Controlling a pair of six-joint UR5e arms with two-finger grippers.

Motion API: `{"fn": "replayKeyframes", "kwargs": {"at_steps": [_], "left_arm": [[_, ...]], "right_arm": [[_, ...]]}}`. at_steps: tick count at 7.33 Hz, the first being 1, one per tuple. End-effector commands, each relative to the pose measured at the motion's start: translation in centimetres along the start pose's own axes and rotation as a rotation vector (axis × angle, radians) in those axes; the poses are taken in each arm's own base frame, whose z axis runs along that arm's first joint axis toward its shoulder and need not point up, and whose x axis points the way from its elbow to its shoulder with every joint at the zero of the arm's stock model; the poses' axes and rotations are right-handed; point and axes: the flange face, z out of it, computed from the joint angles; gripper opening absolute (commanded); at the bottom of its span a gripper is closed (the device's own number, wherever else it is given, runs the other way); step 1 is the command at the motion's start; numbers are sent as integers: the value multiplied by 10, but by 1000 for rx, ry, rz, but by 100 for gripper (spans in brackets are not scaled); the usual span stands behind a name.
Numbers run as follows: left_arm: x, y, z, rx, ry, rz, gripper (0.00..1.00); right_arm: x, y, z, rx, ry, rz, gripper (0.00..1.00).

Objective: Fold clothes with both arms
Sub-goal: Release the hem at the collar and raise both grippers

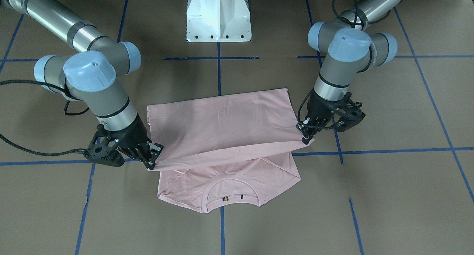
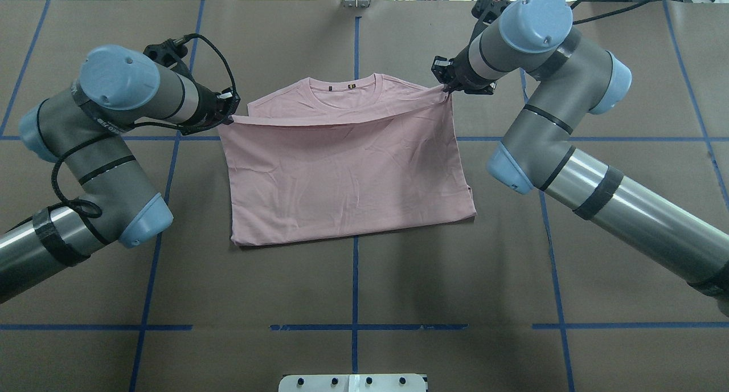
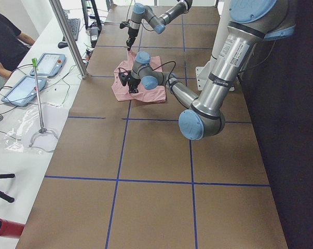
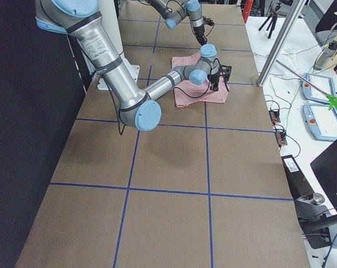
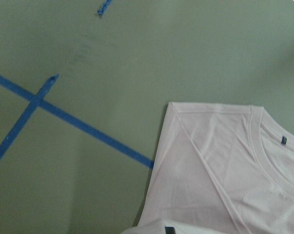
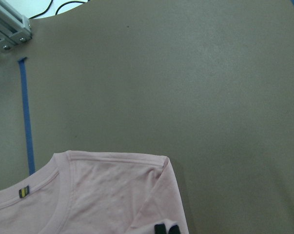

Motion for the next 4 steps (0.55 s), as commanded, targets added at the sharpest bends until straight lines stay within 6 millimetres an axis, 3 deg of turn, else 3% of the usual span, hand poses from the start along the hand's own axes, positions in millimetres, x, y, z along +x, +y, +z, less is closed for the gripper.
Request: {"fn": "replayKeyframes", "kwargs": {"at_steps": [1, 2, 4], "left_arm": [[-8, -16, 35, 11, -20, -9, 0], [-7, -20, 40, 16, -6, -8, 0], [5, -20, 37, 18, 9, -9, 0]], "right_arm": [[10, -19, 33, 6, 18, 12, 0], [15, -27, 40, 12, 21, 19, 0], [6, -30, 38, 16, 13, 17, 0]]}}
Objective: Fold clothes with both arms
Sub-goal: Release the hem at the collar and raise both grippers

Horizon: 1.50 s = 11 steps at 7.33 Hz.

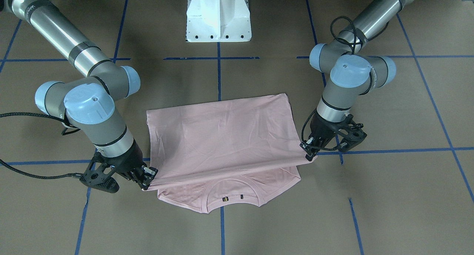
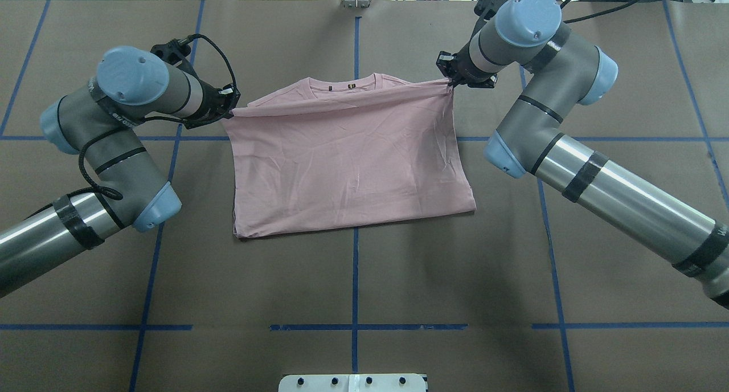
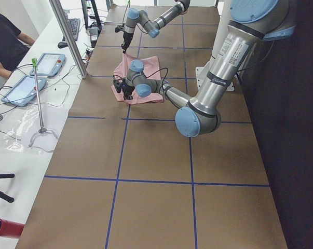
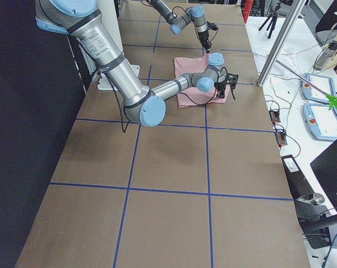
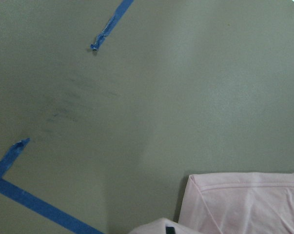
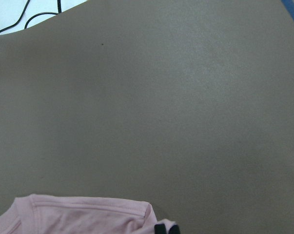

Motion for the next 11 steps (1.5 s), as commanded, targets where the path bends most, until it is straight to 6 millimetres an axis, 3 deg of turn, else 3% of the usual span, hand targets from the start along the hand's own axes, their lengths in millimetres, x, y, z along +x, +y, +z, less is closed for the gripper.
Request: {"fn": "replayKeyframes", "kwargs": {"at_steps": [1, 4, 5, 6, 7, 9, 10, 11], "left_arm": [[13, 0, -3, 2, 17, -2, 0], [22, 2, -6, 0, 31, 12, 0], [22, 1, -7, 1, 31, 11, 11], [20, 1, -5, 7, 25, 25, 99], [19, 0, -5, 10, 16, 59, 100], [18, -5, -7, 15, 8, 55, 100], [21, -3, -12, 12, 6, 54, 100], [34, 2, -36, 8, 35, 60, 100]], "right_arm": [[-9, -2, -2, 4, -8, -2, 0], [-19, 7, -6, -2, -31, -21, 0], [-19, 8, -5, -5, -30, -24, 0], [-14, 9, -1, -11, -23, -26, 49], [-12, 26, 9, -21, -13, -44, 99], [-8, 25, 2, -40, -50, -87, 100], [-6, 35, -12, -94, -78, -84, 100], [19, 44, -29, -105, -85, -68, 100]]}}
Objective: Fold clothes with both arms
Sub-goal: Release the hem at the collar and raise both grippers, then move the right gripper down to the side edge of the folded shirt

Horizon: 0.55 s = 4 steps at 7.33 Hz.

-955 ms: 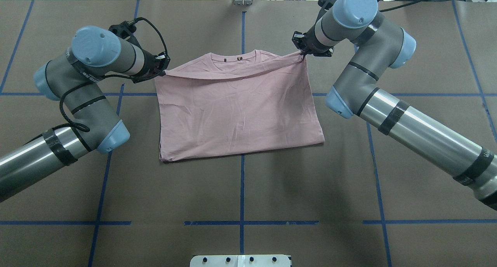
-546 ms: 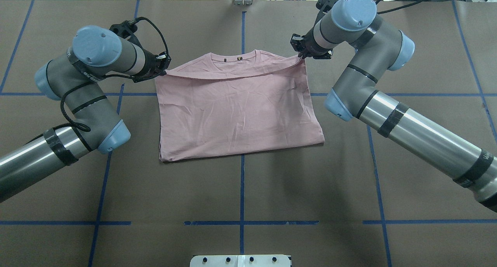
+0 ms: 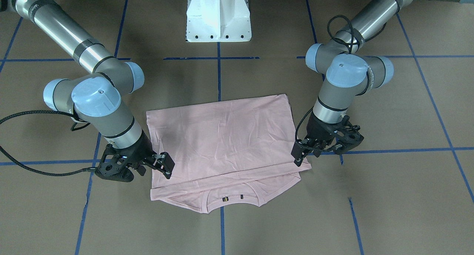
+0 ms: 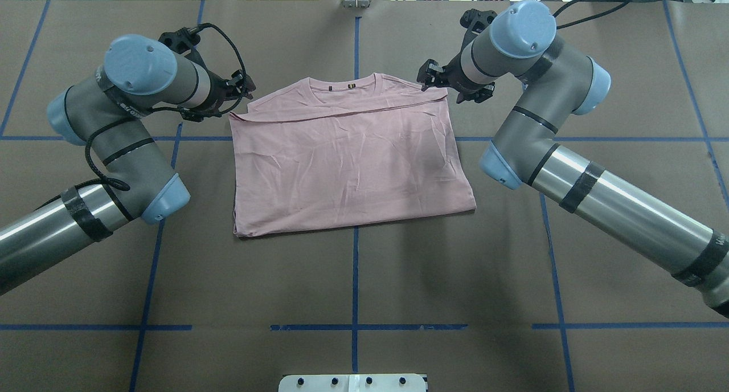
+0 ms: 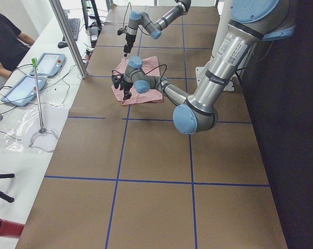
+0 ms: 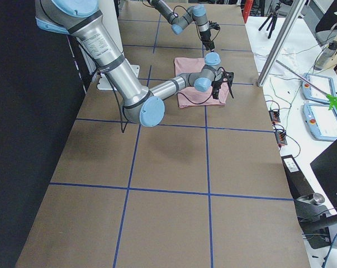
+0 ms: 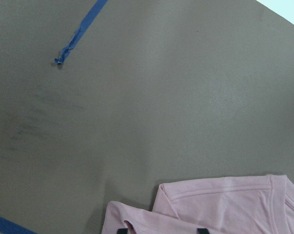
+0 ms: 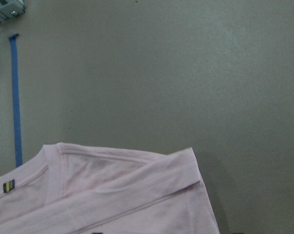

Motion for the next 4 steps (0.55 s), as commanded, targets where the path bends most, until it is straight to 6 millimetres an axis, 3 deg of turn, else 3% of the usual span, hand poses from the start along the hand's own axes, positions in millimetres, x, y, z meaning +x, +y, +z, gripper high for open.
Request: {"fn": "replayKeyframes", "kwargs": {"at_steps": [1, 3, 4], "left_arm": [[23, 8, -43, -3, 30, 5, 100], [37, 19, -72, -7, 71, 4, 100], [39, 23, -73, -11, 75, 6, 100]], "right_arm": [[32, 31, -34, -38, -2, 55, 100], [60, 86, -33, -72, 34, 78, 100], [73, 105, -26, -85, 54, 67, 100]]}}
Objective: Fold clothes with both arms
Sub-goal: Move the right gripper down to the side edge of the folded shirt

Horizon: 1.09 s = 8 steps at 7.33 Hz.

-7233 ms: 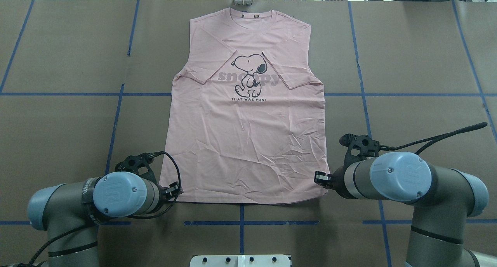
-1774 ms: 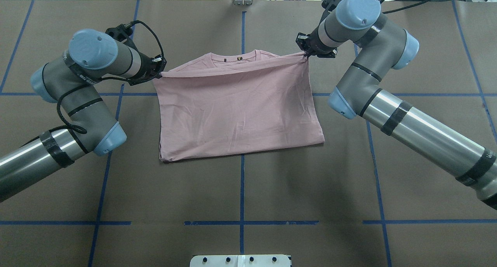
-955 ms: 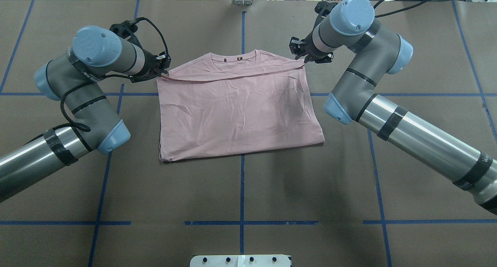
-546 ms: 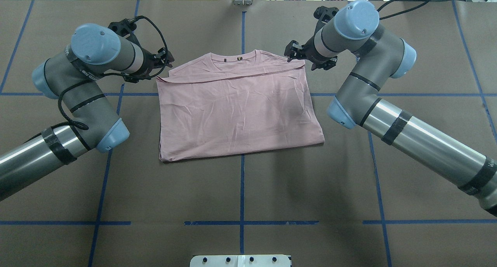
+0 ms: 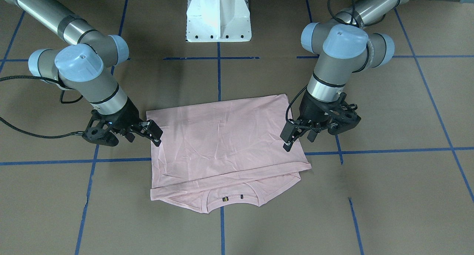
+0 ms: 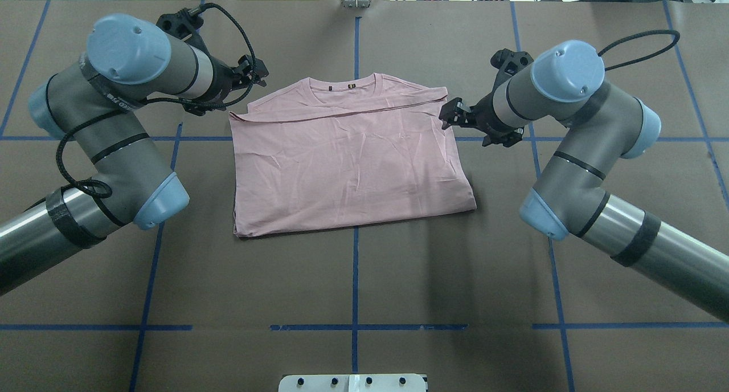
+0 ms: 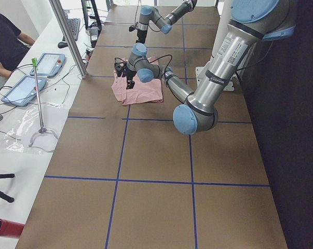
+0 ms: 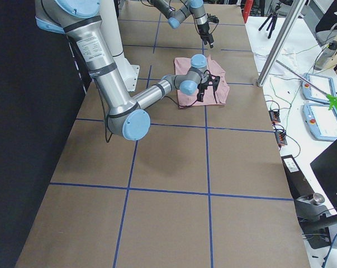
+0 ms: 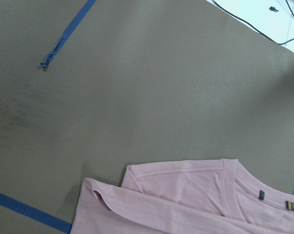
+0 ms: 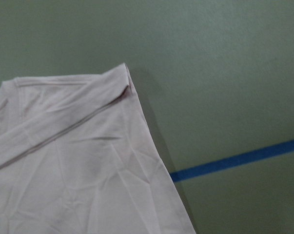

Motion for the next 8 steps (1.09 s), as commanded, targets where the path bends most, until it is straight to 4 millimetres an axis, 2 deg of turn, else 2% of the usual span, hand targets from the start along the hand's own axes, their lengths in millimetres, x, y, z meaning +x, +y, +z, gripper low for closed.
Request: {"fn": "replayKeyframes", "kwargs": {"at_steps": [1, 3, 8], "left_arm": [[7, 9, -8, -8, 16, 5, 100], [7, 9, -8, -7, 18, 4, 100], [10, 12, -17, -8, 15, 3, 100]], "right_arm": [[21, 40, 16, -15, 37, -19, 100], [23, 60, 30, -29, 55, -37, 100], [24, 77, 38, -58, 62, -52, 99]]}}
